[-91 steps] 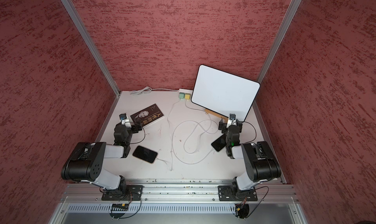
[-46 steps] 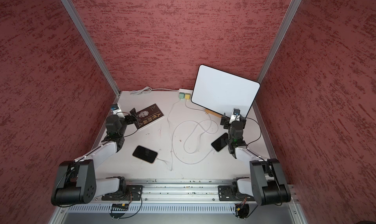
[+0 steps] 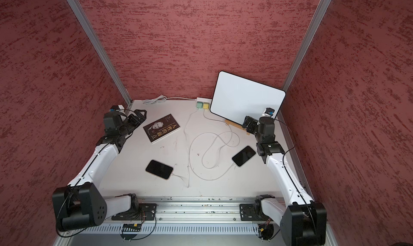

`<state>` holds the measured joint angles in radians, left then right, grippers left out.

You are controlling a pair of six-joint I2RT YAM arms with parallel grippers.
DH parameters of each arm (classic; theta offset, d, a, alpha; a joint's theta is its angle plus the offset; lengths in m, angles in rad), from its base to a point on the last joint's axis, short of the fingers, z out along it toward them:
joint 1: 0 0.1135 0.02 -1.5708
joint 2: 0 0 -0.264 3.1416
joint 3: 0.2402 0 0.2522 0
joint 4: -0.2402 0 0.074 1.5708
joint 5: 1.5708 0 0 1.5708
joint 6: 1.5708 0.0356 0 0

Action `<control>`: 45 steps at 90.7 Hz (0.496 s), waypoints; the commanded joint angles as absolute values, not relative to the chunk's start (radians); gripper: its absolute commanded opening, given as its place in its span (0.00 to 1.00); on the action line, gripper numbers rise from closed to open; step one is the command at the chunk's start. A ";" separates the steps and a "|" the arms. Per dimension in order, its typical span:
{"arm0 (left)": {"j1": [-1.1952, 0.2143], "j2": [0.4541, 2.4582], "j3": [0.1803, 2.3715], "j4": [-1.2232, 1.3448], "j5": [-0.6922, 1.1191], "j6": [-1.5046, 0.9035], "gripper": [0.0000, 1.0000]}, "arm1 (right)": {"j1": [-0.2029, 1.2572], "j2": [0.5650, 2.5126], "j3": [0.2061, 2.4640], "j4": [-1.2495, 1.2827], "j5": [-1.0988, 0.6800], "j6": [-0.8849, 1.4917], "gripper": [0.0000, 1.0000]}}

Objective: Unplug the charging cable from the phone
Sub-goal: Pick up the phone at the center of the board.

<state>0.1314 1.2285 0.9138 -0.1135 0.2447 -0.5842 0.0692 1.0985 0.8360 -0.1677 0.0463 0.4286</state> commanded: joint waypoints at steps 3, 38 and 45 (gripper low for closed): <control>0.065 1.186 0.904 -0.290 0.165 -0.553 1.00 | 0.071 1.074 0.886 -0.345 -0.038 0.488 0.99; -0.209 1.088 0.829 -0.584 -0.046 -0.750 1.00 | 0.157 1.009 0.813 -0.463 -0.051 0.519 0.99; -0.253 1.082 0.818 -0.628 -0.088 -0.780 1.00 | 0.180 1.017 0.805 -0.467 -0.041 0.518 0.99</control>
